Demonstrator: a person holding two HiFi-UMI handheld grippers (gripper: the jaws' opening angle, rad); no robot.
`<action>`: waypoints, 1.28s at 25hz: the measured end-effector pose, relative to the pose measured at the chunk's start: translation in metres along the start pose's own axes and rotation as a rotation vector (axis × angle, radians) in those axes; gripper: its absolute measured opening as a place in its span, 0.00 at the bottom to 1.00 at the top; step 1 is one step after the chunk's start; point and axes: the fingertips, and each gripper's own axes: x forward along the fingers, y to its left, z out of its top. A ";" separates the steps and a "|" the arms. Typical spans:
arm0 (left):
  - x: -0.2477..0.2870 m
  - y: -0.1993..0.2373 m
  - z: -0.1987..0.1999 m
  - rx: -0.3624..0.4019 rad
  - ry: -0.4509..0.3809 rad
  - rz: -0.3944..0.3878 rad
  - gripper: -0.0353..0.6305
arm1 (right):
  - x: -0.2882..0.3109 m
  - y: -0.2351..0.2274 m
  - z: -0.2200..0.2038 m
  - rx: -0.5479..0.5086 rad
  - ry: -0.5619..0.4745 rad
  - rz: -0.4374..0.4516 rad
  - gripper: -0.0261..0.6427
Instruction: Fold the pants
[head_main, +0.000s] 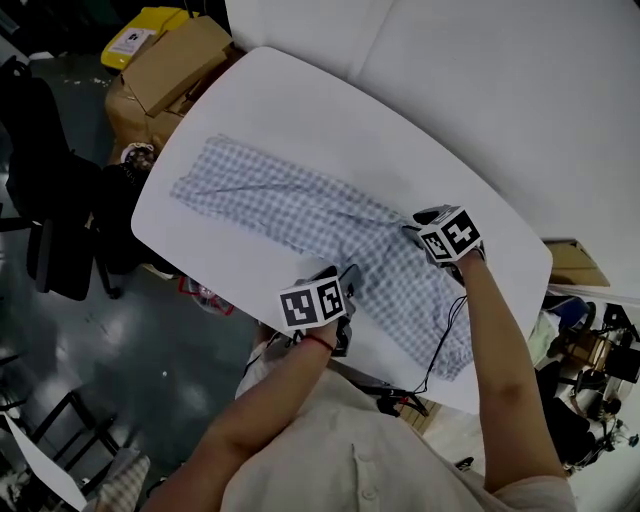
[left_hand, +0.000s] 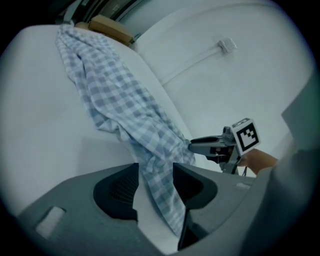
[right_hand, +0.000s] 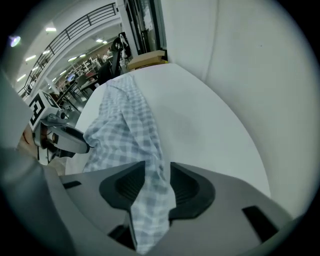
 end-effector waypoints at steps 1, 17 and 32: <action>-0.001 0.002 0.004 0.014 -0.015 0.024 0.35 | -0.004 -0.002 -0.003 0.022 -0.015 0.005 0.31; -0.015 0.006 0.009 -0.075 -0.059 -0.036 0.08 | -0.110 0.064 -0.333 0.850 -0.078 -0.204 0.32; -0.045 0.008 -0.012 -0.110 0.003 -0.068 0.28 | -0.090 0.103 -0.388 1.461 -0.420 -0.076 0.44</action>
